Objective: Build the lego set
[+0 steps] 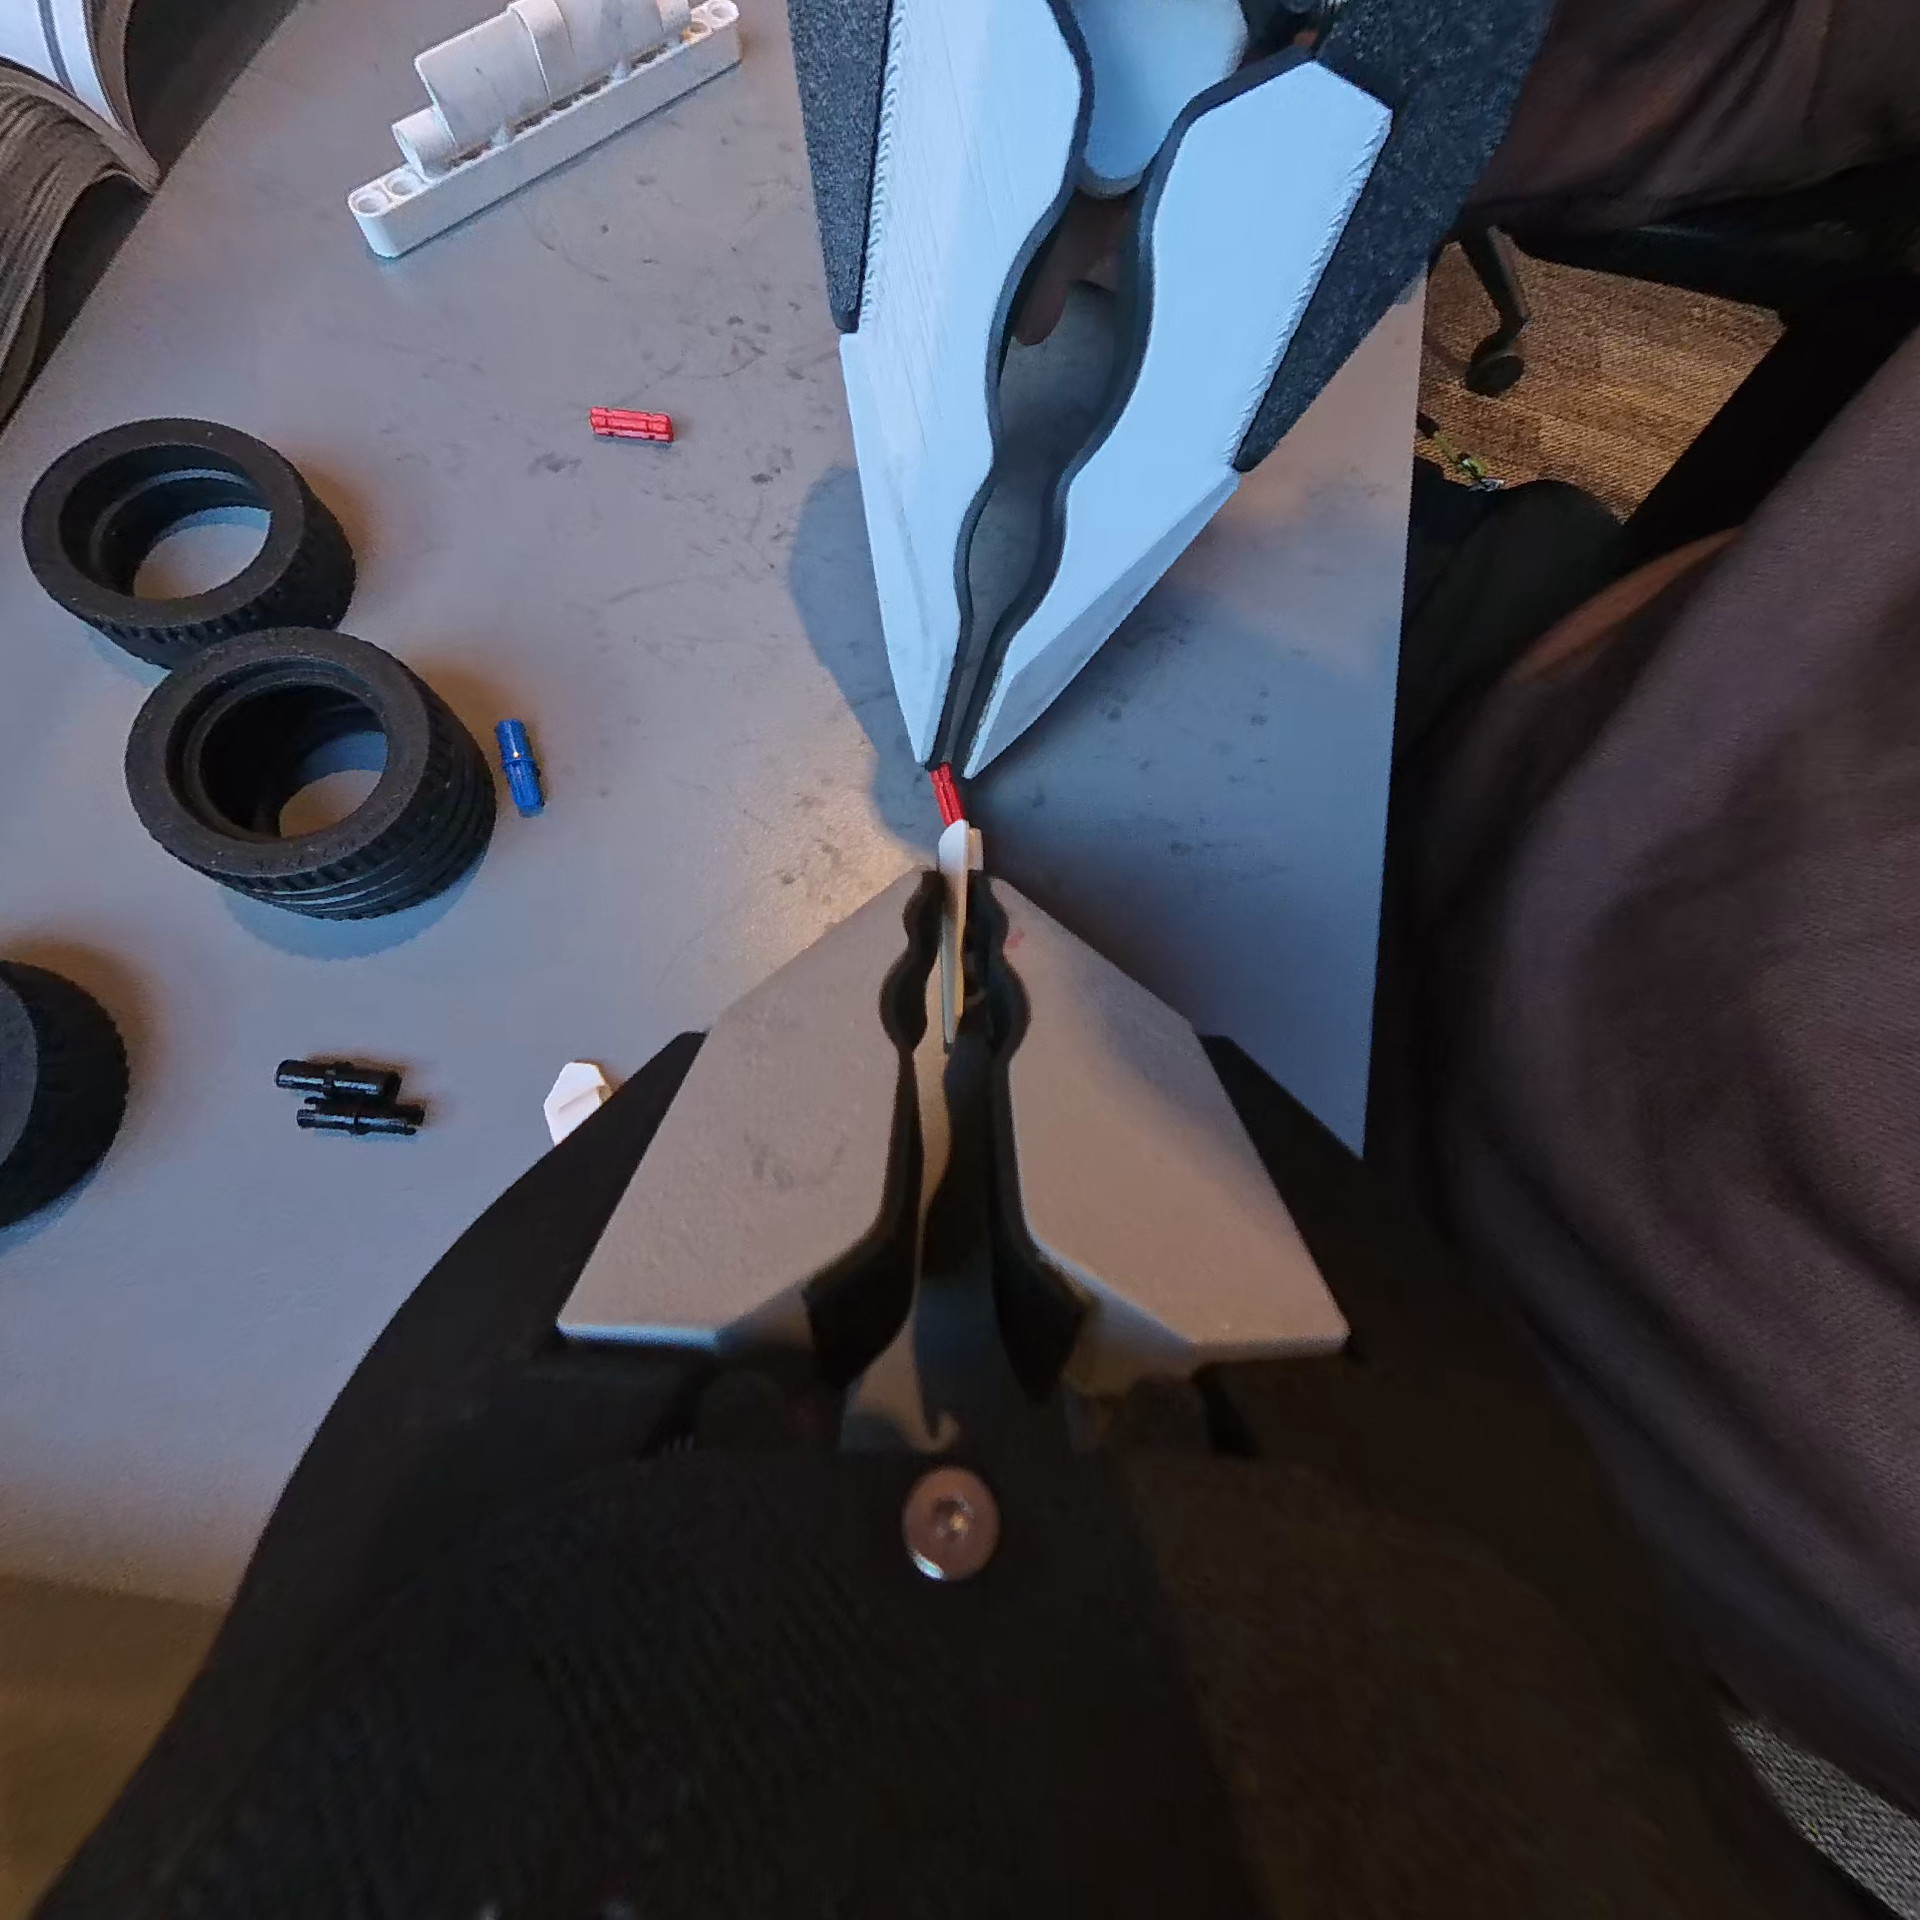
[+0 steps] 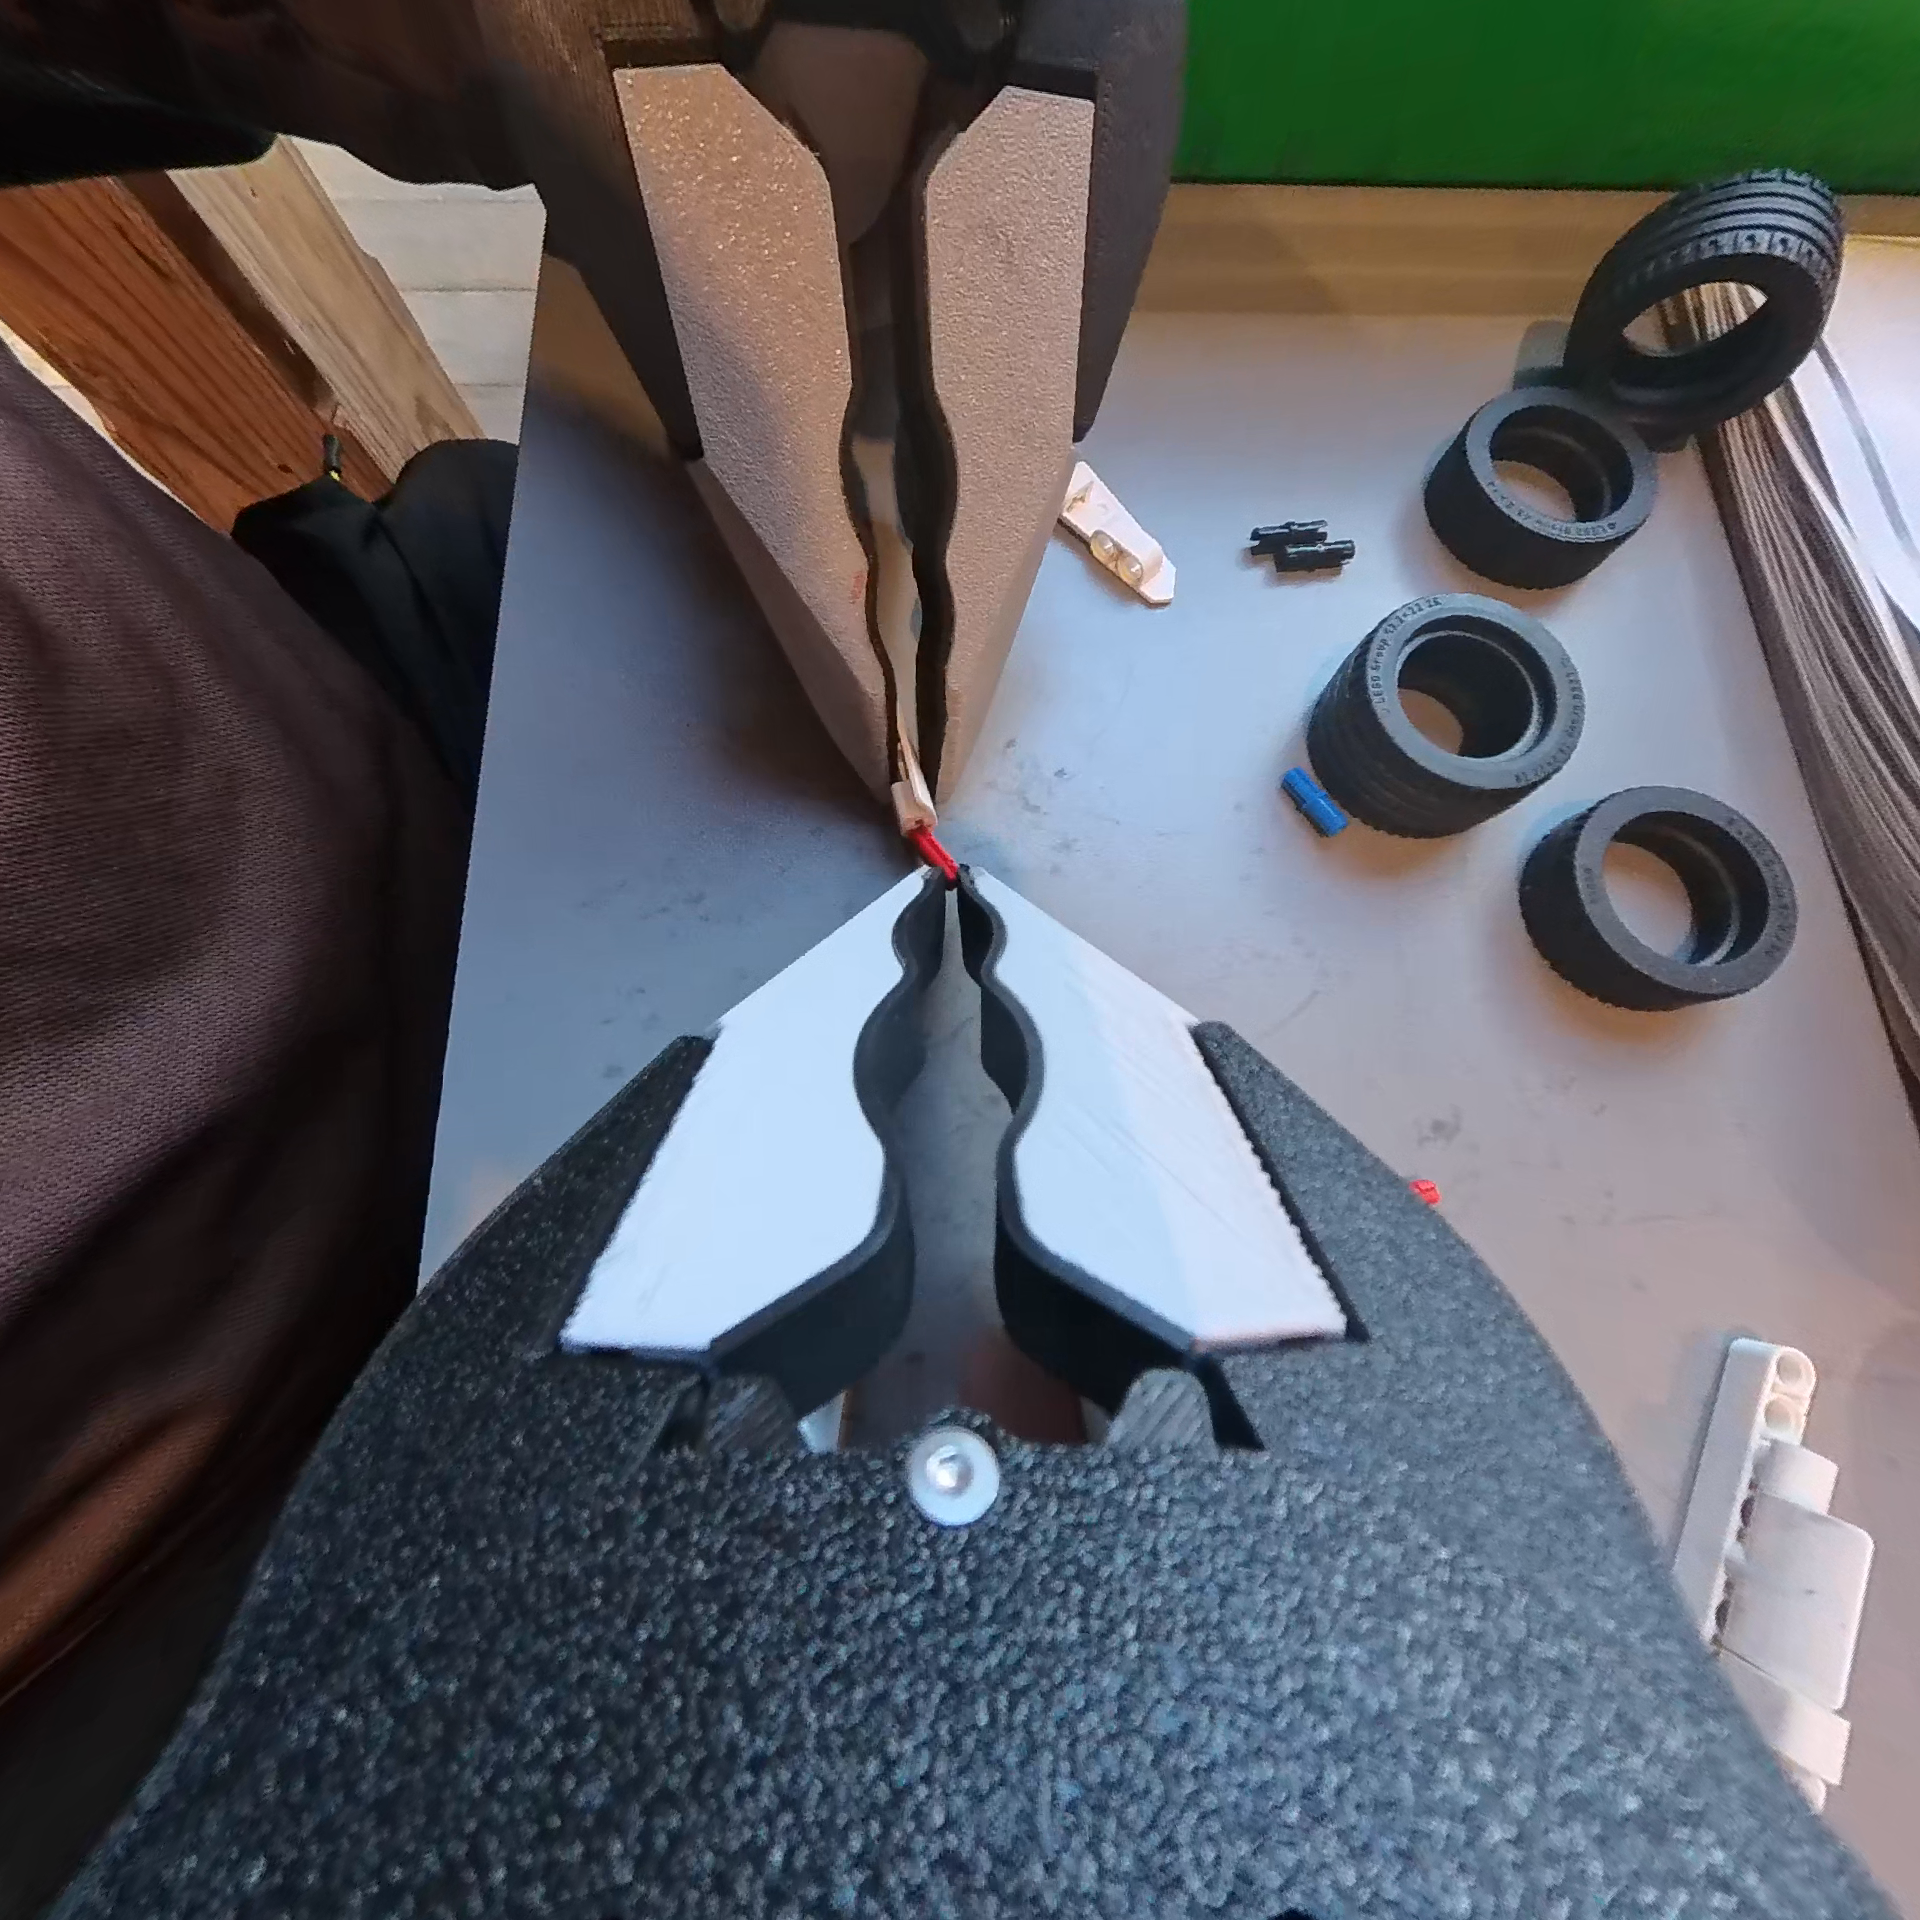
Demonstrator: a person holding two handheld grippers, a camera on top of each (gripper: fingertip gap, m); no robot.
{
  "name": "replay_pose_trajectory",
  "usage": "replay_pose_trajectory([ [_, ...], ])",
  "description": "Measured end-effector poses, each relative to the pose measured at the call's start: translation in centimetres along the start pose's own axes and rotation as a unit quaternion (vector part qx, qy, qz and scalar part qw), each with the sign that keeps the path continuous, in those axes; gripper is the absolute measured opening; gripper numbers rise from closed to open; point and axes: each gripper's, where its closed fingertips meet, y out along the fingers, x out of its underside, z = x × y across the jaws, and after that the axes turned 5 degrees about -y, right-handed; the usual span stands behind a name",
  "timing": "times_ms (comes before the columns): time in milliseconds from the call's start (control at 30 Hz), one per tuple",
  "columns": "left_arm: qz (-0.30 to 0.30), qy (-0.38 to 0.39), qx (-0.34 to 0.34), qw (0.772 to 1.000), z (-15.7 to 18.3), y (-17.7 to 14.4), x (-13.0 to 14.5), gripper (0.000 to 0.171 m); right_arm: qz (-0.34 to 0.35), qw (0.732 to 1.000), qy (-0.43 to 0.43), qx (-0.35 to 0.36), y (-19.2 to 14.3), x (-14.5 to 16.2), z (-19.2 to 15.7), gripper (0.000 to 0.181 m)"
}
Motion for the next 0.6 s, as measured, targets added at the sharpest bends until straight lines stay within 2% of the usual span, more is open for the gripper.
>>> replay_pose_trajectory([
  [300,-0.002,-0.012,0.007,1.0,0.01,0.0,-0.01,0.003,-0.017,1.0,-0.016,0.012,0.33,0.41,0.01,0.002],
  [467,-0.003,-0.034,0.017,0.999,0.06,-0.05,-0.02,0.003,-0.021,0.997,-0.064,0.05,0.29,0.35,0.02,0.001],
  [600,0.0,-0.035,0.012,0.999,0.1,0.04,-0.08,0.003,0.001,0.996,-0.069,0.064,-0.15,-0.21,0.19,0.0],
])
